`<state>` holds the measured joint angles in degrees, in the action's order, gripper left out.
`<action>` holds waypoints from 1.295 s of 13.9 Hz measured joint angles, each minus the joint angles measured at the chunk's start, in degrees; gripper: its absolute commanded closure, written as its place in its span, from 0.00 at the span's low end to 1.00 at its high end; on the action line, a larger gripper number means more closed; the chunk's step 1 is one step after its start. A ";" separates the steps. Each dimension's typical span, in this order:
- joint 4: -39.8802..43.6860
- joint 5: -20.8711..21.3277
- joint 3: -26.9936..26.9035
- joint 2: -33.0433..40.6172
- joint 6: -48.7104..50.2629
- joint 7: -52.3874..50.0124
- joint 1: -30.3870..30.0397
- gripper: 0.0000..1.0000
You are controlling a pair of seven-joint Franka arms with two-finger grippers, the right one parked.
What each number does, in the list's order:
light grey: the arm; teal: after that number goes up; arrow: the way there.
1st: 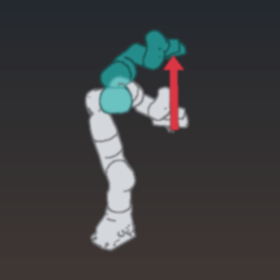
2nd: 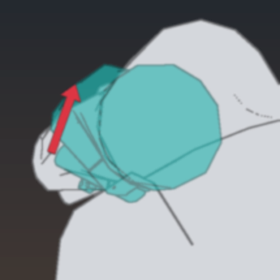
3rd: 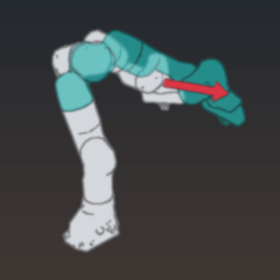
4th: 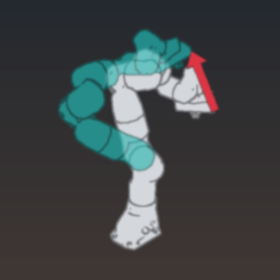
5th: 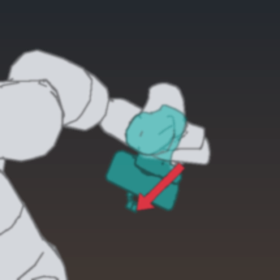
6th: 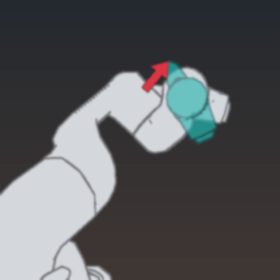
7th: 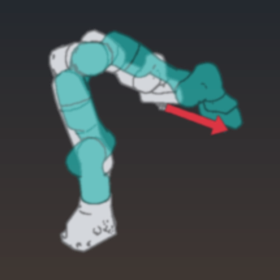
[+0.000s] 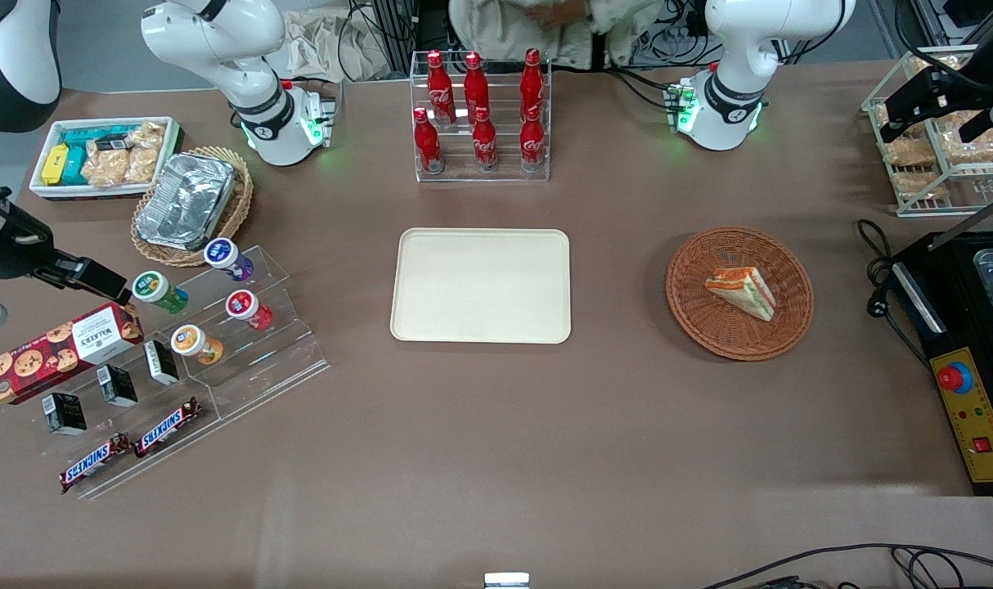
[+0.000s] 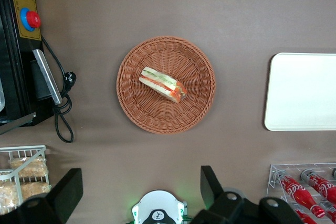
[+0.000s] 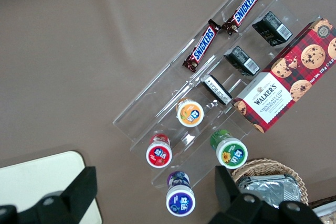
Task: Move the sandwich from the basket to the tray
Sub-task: 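Move the left gripper over the wicker basket above the sandwich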
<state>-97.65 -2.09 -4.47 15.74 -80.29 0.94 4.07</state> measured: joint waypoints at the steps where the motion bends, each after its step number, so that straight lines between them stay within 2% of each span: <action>1: 0.02 0.00 0.00 0.03 0.00 -0.04 0.00 0.00; 6: -0.31 0.98 0.63 0.60 0.45 -2.00 0.00 0.00; 8: -3.04 2.74 1.98 2.65 0.36 -4.28 0.01 0.00; 11: -9.69 3.23 2.27 5.99 -0.47 -7.85 -0.17 0.00; 18: -26.71 3.23 2.19 7.90 -17.97 -18.13 -0.26 0.00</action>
<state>-124.36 1.15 -2.27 23.64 -98.26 -17.19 3.81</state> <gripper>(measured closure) 0.000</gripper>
